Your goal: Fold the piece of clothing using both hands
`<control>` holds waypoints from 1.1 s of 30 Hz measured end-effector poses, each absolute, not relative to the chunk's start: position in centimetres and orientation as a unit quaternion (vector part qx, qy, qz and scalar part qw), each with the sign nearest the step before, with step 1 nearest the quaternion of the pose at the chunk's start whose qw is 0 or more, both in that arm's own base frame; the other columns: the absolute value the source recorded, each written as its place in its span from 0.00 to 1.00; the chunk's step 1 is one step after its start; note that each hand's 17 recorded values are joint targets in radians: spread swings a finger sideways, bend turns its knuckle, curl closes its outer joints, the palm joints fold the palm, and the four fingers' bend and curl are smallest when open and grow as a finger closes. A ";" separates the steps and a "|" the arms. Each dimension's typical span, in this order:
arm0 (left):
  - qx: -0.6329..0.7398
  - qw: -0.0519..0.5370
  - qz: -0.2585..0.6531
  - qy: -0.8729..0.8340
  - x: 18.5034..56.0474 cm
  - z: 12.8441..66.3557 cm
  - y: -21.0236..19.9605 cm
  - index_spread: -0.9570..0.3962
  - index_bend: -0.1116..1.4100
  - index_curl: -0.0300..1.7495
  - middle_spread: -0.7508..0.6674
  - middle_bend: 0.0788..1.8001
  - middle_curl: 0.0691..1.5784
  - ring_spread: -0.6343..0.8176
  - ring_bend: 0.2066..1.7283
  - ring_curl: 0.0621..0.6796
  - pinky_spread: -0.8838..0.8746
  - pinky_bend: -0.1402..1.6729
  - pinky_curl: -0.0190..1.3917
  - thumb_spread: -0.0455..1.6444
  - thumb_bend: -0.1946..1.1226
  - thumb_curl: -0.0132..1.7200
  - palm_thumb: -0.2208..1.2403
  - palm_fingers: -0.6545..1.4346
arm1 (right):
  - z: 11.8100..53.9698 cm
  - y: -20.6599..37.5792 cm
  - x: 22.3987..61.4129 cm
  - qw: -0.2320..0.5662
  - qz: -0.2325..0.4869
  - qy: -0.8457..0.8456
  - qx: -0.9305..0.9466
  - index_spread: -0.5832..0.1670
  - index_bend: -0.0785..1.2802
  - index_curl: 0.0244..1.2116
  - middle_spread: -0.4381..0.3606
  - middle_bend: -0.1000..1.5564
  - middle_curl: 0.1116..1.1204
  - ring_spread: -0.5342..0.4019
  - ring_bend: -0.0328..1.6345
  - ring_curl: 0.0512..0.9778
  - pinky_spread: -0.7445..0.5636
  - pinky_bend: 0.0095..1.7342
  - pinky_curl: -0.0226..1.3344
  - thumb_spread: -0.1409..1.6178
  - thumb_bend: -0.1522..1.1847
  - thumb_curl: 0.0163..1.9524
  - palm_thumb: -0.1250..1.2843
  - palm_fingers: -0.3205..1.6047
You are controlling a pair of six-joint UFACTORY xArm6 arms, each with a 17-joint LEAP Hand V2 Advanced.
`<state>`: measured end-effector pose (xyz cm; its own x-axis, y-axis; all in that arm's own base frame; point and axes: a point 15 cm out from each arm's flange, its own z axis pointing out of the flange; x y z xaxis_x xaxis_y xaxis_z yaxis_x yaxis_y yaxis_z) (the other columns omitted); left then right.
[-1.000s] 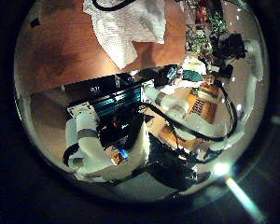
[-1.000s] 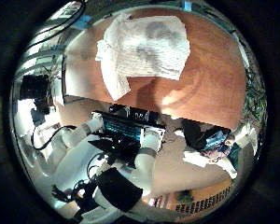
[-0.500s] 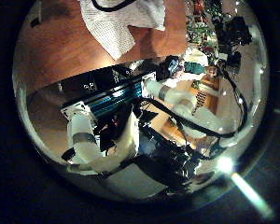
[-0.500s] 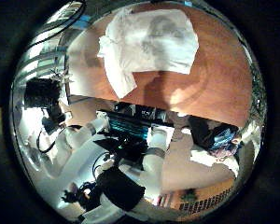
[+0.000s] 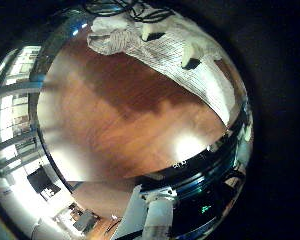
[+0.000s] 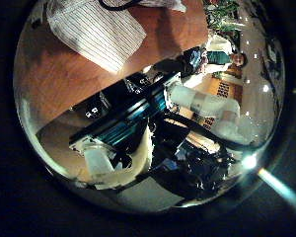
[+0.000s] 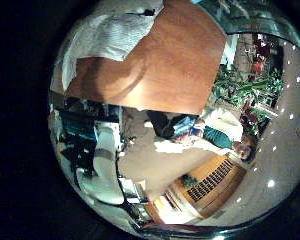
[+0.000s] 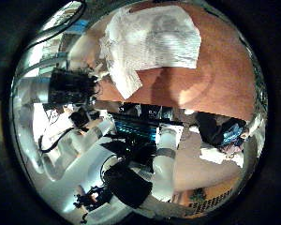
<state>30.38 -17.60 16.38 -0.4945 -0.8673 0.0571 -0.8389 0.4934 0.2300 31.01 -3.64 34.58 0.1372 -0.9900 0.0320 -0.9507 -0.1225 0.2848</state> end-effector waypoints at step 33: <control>0.507 0.052 -0.154 -0.847 34.5 22.3 -20.4 0.42 0.26 0.34 0.19 0.42 0.57 0.11 0.71 0.70 0.15 0.73 0.45 0.72 0.20 0.29 0.74 0.73 | 26.2 -3.2 28.3 0.190 -0.154 -0.629 0.738 0.37 0.18 0.21 0.47 0.24 0.27 0.50 0.45 0.25 0.72 0.34 0.17 0.77 0.12 0.13 0.40 0.31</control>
